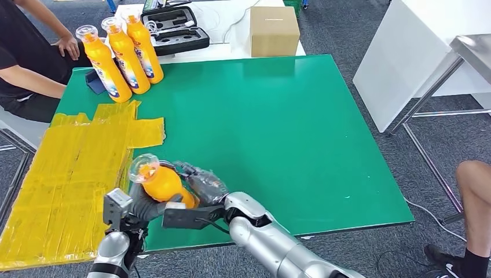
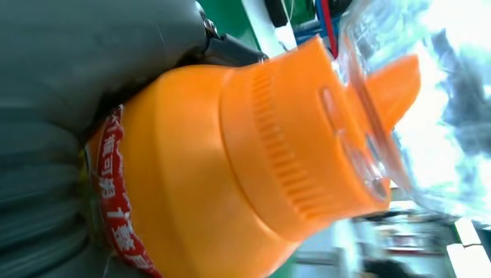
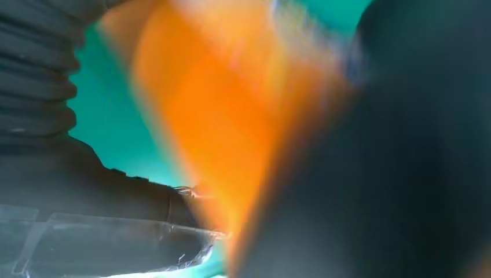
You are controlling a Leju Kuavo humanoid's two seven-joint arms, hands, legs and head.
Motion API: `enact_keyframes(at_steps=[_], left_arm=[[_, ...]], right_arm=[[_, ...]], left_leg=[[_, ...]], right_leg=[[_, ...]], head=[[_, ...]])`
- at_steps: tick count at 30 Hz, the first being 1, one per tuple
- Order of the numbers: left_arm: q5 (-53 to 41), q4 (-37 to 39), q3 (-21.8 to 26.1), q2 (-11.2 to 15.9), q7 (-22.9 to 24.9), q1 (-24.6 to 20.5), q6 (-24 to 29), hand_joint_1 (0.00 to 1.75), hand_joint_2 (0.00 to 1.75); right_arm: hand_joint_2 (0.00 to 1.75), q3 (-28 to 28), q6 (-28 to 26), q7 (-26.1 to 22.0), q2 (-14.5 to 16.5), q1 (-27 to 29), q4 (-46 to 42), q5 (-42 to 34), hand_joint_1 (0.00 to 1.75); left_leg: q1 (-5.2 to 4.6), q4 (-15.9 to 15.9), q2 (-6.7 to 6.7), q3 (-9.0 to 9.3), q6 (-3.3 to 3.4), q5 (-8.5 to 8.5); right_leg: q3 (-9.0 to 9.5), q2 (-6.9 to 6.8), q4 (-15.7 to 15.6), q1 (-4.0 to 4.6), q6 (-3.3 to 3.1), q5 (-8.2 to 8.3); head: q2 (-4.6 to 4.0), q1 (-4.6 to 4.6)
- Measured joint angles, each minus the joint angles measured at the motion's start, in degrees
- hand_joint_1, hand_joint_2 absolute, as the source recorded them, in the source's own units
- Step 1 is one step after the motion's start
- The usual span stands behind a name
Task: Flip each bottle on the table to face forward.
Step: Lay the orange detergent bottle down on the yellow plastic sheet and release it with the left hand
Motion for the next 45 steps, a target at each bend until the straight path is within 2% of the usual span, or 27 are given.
enact_keyframes(at_steps=[8, 13, 16, 18, 20, 23, 24, 25, 26, 27, 28, 29, 30, 33, 35, 38, 40, 45], left_arm=[[-3.51, -3.86, 0.95, 0.68, 1.05, -0.07, 2.69, 1.75, 1.75], [-4.79, -4.83, 1.83, 1.15, 1.10, 0.06, 4.13, 1.75, 1.75], [-16.03, -5.87, 1.87, 1.31, 2.59, -0.13, 13.45, 1.75, 1.75], [-31.00, -7.62, 1.88, 1.33, 6.05, -0.48, 23.06, 1.75, 1.75], [-41.22, -9.00, 1.89, 1.30, 8.72, -0.69, 28.76, 1.75, 1.75], [-42.76, -9.25, 1.89, 1.29, 9.11, -0.71, 29.49, 1.75, 1.75], [-46.31, -9.78, 1.86, 1.27, 10.33, -0.72, 30.87, 1.75, 1.75], [-54.10, -10.74, 1.63, 1.49, 14.09, -0.86, 32.71, 1.75, 1.75], [-62.81, -10.91, -0.83, 3.42, 23.60, -1.84, 34.10, 1.75, 1.75], [-71.28, -10.27, -4.77, 6.35, 35.99, -3.32, 35.74, 1.75, 1.75], [-76.48, -8.82, -9.13, 9.54, 47.20, -4.97, 36.18, 1.75, 1.75], [-77.43, -6.61, -13.75, 12.76, 55.53, -6.62, 36.12, 1.75, 1.75], [-77.48, -4.89, -16.57, 14.56, 57.93, -7.51, 36.43, 1.75, 1.75], [-77.52, -0.87, -20.46, 17.18, 55.23, -8.62, 36.18, 1.75, 1.75], [-77.51, 2.81, -20.90, 17.85, 51.75, -9.14, 36.38, 1.75, 1.75], [-77.49, 9.66, -18.61, 17.87, 43.81, -9.85, 37.02, 1.75, 1.75], [-77.49, 14.01, -16.13, 17.51, 40.32, -10.37, 37.42, 1.75, 1.75], [-77.49, 20.82, -12.30, 16.85, 38.50, -11.97, 38.42, 1.75, 1.75]], right_arm=[[0.00, -7.82, 0.79, 0.35, -3.50, 2.40, -9.78, 1.35, 0.00], [0.00, -10.00, 0.87, 0.35, -4.95, 3.15, -12.83, 1.63, 0.00], [0.00, -10.79, 0.88, 0.35, -5.34, 3.79, -14.07, 2.79, 0.00], [0.00, -11.37, 0.94, 0.35, -5.58, 4.57, -15.23, 3.89, 0.00], [0.00, -11.69, 1.00, 0.35, -5.71, 5.11, -16.05, 4.50, 0.00], [0.00, -11.74, 1.01, 0.35, -5.73, 5.23, -16.20, 4.56, 0.00], [0.00, -11.86, 1.07, 0.35, -5.76, 5.42, -16.52, 4.65, 0.00], [0.00, -12.06, 1.32, 0.35, -5.87, 5.77, -17.30, 4.68, 0.00], [0.00, -12.28, 1.87, 0.32, -6.08, 6.10, -18.48, 4.46, 0.00], [0.00, -12.56, 2.51, 0.29, -6.38, 6.42, -19.83, 4.15, 0.00], [0.00, -12.75, 3.13, 0.26, -6.69, 6.56, -20.95, 3.75, 0.00], [0.00, -12.87, 3.57, 0.23, -6.94, 6.56, -21.66, 3.41, 0.00], [0.00, -12.96, 3.74, 0.21, -7.13, 6.56, -22.04, 3.31, 0.00], [0.00, -13.00, 3.96, 0.17, -7.38, 6.56, -22.64, 3.11, 0.00], [0.00, -13.00, 4.08, 0.16, -7.62, 6.56, -22.90, 2.86, 0.00], [0.00, -12.99, 4.36, 0.06, -7.89, 6.54, -23.03, 2.40, 0.00], [0.00, -12.98, 4.61, -0.02, -7.91, 6.47, -23.03, 2.18, 0.00], [0.00, -12.98, 4.90, -0.07, -7.93, 6.28, -23.03, 1.99, 0.00]], left_leg=[[0.01, 0.00, 0.01, 0.00, 0.00, 0.00], [0.01, 0.00, 0.02, -0.01, 0.00, 0.00], [0.01, 0.00, 0.01, -0.01, 0.00, 0.00], [0.01, 0.00, 0.01, -0.01, 0.00, 0.00], [0.01, 0.00, 0.01, -0.01, 0.00, 0.00], [0.01, 0.00, 0.01, -0.01, 0.00, 0.00], [0.01, 0.00, 0.01, -0.01, 0.00, 0.00], [0.01, 0.00, 0.01, -0.01, 0.00, 0.00], [0.01, 0.00, 0.01, -0.01, -0.01, 0.00], [0.03, 0.00, 0.03, -0.01, -0.05, 0.02], [0.05, -0.01, 0.05, -0.01, -0.08, 0.04], [0.08, -0.01, 0.06, -0.02, -0.12, 0.06], [0.09, -0.01, 0.06, -0.02, -0.15, 0.08], [0.09, -0.01, 0.06, -0.03, -0.15, 0.08], [0.07, -0.01, 0.08, -0.04, -0.15, 0.07], [0.07, -0.01, 0.08, -0.04, -0.15, 0.07], [0.09, -0.01, 0.09, -0.05, -0.15, 0.07], [0.10, -0.01, 0.04, -0.05, -0.16, 0.08]], right_leg=[[0.00, 0.00, 0.01, 0.01, 0.00, 0.00], [0.00, 0.00, 0.01, 0.01, 0.00, 0.00], [-0.01, 0.00, 0.01, 0.01, 0.00, 0.00], [-0.01, 0.00, 0.01, 0.01, 0.00, 0.00], [-0.01, 0.00, 0.01, 0.01, 0.00, 0.00], [-0.01, 0.00, 0.01, 0.01, 0.00, 0.00], [-0.01, 0.00, 0.01, 0.01, 0.00, 0.00], [-0.02, 0.00, 0.00, 0.00, 0.00, 0.00], [-0.04, 0.00, 0.00, 0.01, -0.04, 0.02], [-0.07, 0.01, 0.01, 0.03, -0.08, 0.05], [-0.09, 0.01, 0.01, 0.06, -0.12, 0.08], [-0.10, 0.02, 0.02, 0.10, -0.16, 0.10], [-0.10, 0.02, 0.02, 0.12, -0.16, 0.10], [-0.09, 0.03, 0.03, 0.12, -0.16, 0.10], [-0.10, 0.05, 0.03, 0.11, -0.16, 0.10], [-0.12, 0.06, 0.02, 0.11, -0.16, 0.10], [-0.13, 0.06, 0.02, 0.12, -0.16, 0.10], [-0.10, 0.04, 0.03, 0.14, -0.17, 0.09]], head=[[0.00, -0.01], [0.00, -0.01], [0.00, -0.02], [0.00, -0.03], [0.00, -0.03], [0.00, -0.04], [0.00, -0.04], [0.00, -0.04], [0.00, -0.04], [0.00, -0.04], [0.00, -0.03], [0.00, -0.02], [0.00, -0.01], [0.00, -0.01], [0.00, -0.01], [0.00, -0.02], [0.00, -0.02], [0.00, -0.02]])
